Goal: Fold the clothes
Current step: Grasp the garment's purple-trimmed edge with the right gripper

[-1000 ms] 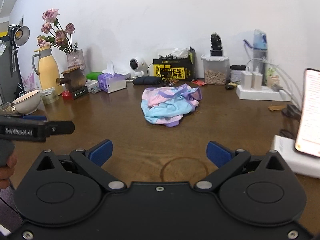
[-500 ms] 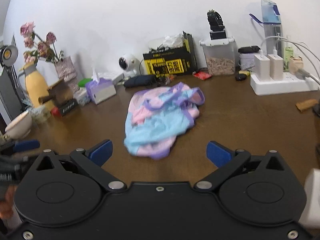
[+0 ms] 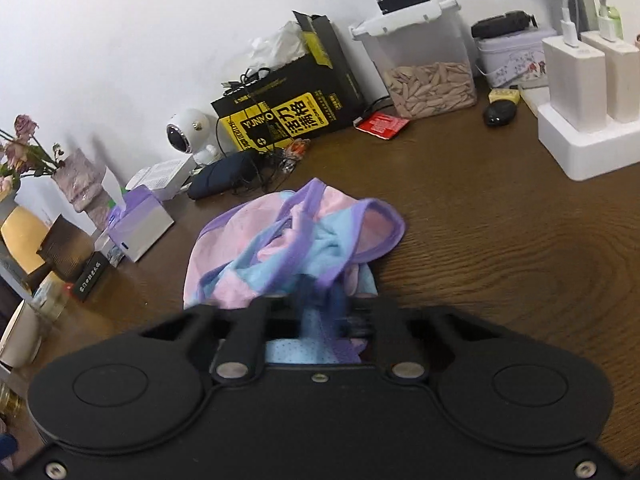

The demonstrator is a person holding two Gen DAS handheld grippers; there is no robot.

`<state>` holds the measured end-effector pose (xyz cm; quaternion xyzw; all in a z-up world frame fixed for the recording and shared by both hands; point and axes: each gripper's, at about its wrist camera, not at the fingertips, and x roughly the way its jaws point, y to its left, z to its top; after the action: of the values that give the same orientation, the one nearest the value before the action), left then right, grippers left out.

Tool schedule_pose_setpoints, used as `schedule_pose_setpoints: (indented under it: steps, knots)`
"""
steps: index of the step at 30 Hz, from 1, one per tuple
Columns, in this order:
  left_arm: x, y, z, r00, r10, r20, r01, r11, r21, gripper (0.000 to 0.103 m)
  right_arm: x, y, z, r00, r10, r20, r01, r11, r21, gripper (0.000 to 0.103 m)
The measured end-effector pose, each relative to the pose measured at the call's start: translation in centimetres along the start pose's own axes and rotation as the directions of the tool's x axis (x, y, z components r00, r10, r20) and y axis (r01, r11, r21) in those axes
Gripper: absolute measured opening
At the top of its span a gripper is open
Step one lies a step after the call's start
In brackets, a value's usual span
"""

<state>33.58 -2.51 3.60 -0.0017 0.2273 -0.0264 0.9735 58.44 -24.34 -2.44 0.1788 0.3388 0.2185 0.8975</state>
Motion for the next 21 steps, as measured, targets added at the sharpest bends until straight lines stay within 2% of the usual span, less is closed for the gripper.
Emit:
schedule_pose_setpoints:
  steps: [4,8,13,17,21]
  knots:
    - [-1.2,-0.1,-0.3,0.999,-0.02,0.025,0.02,1.0,0.019,0.103,-4.4,2.0,-0.3,0.995,0.072,0.072,-0.07,0.997,-0.037,0.006]
    - [-2.7,-0.4,-0.3,0.995,-0.064,0.071,0.059,0.996,0.071,0.103,-11.6,5.2,-1.5,0.974,0.176,0.145,-0.158,0.98,-0.124,0.006]
    - [-3.5,-1.9,0.3,0.99,-0.117,0.072,0.104,0.98,0.168,0.103,-19.5,9.1,-6.1,0.957,0.265,0.115,-0.233,0.944,-0.235,0.006]
    - [-5.0,-4.0,-1.5,0.967,-0.246,0.069,0.213,0.926,0.311,0.103,-23.0,11.6,-11.1,0.942,0.334,0.016,-0.315,0.904,-0.289,0.006]
    - [-5.9,-5.9,-4.4,0.956,-0.275,0.1,0.199,0.862,0.466,0.103,-23.8,12.7,-14.2,0.939,0.344,-0.024,-0.335,0.896,-0.292,0.006]
